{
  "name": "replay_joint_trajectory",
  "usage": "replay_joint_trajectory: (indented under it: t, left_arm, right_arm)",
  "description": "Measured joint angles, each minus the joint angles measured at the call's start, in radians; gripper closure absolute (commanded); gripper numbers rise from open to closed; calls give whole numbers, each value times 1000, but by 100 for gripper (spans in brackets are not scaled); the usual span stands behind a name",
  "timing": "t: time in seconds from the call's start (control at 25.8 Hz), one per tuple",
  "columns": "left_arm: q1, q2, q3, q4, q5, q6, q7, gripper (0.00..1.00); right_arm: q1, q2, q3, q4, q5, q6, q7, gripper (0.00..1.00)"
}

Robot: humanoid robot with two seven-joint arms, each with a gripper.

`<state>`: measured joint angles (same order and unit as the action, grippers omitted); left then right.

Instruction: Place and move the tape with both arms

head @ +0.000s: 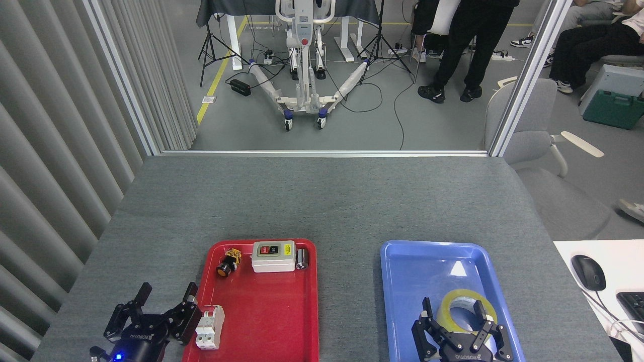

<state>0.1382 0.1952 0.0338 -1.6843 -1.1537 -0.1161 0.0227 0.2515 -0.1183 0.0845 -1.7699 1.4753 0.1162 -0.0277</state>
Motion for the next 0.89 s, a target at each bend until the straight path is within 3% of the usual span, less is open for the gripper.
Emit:
replay_joint_trajectory:
  t: [0.47,0.89]
  left_arm:
    - [4,-1,7,-6,0,-27,11,0]
    - [23,-1,14,50,-29,-21,148,0]
  right_arm:
    - [4,0,-2,1,-5,1,-26,0]
    - [5,-5,-7,0,-7,6,-17,0]
